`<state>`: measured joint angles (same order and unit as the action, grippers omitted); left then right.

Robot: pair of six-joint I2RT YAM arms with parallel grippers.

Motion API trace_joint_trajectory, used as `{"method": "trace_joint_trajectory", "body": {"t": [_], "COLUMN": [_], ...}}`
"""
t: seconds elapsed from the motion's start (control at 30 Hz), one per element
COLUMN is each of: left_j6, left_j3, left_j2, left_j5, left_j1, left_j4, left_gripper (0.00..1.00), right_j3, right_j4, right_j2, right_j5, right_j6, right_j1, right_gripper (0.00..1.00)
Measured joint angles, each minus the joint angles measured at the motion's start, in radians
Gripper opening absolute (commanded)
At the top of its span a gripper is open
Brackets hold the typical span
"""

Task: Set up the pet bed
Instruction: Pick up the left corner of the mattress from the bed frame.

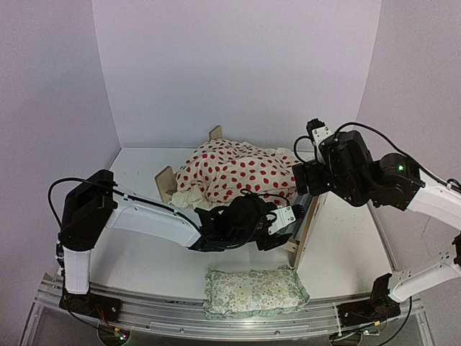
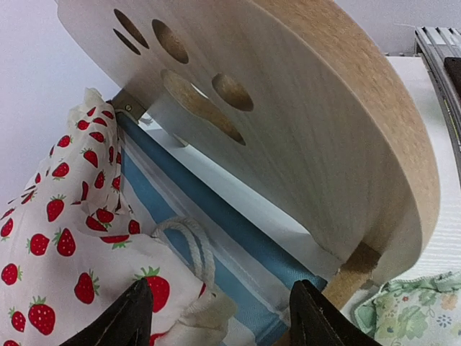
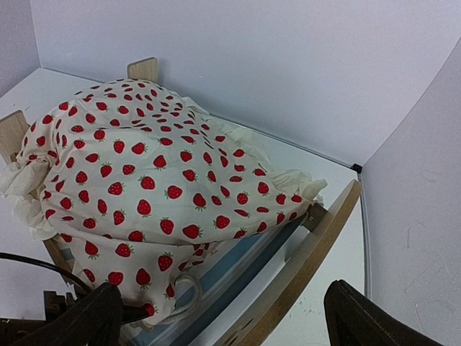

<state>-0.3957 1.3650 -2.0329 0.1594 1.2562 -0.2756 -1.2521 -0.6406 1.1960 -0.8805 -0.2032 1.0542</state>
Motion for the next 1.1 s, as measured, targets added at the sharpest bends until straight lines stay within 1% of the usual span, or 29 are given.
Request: {"method": "trace_joint_trajectory", "body": {"t": [0.1,0.17,0.23,0.33,0.37,0.43,0.67,0.8,0.97,1.1], "left_j6": [-0.012,-0.024,-0.039,-0.064,-0.068,-0.079,-0.106,-0.103,-0.057,-0.001], "left_j3": [0.019,0.027,0.030,0.034,0.034,0.034,0.005,-0.034,-0.054,-0.072], "left_j2": [-0.029,-0.044,-0.057,-0.070,-0.075,-0.080,-0.080,-0.048,0.050,0.158], "left_j5": [0.032,0.056,0.077,0.102,0.111,0.123,0.133,0.119,0.047,-0.004], "left_j1": [-0.005,-0.012,-0.019,-0.023,-0.023,-0.025,-0.027,-0.030,-0.045,-0.077], "left_j4": [-0.028,-0.044,-0.067,-0.085,-0.090,-0.092,-0.126,-0.124,-0.078,-0.065], "left_gripper": [0.60,0.55,0.43,0.17,0.10,0.01,0.00,0.00,0.00,0.00], "right_j3": [0.016,0.028,0.037,0.043,0.043,0.043,0.029,-0.001,-0.048,-0.065], "right_j4": [-0.002,-0.005,-0.007,-0.013,-0.013,-0.013,-0.042,-0.060,-0.073,-0.078], "right_j2": [-0.007,-0.013,-0.019,-0.027,-0.029,-0.033,-0.030,-0.008,0.023,0.025], "right_j5": [0.014,0.020,0.023,0.026,0.026,0.028,0.039,0.042,0.054,0.099], "right_j6": [-0.014,-0.020,-0.027,-0.034,-0.035,-0.035,-0.034,-0.033,-0.011,0.038], "right_j1": [0.000,0.000,0.000,0.000,0.000,0.000,0.000,0.000,0.000,0.000], "right_gripper": [0.98,0.98,0.98,0.98,0.98,0.98,0.98,0.98,0.98,0.90]}}
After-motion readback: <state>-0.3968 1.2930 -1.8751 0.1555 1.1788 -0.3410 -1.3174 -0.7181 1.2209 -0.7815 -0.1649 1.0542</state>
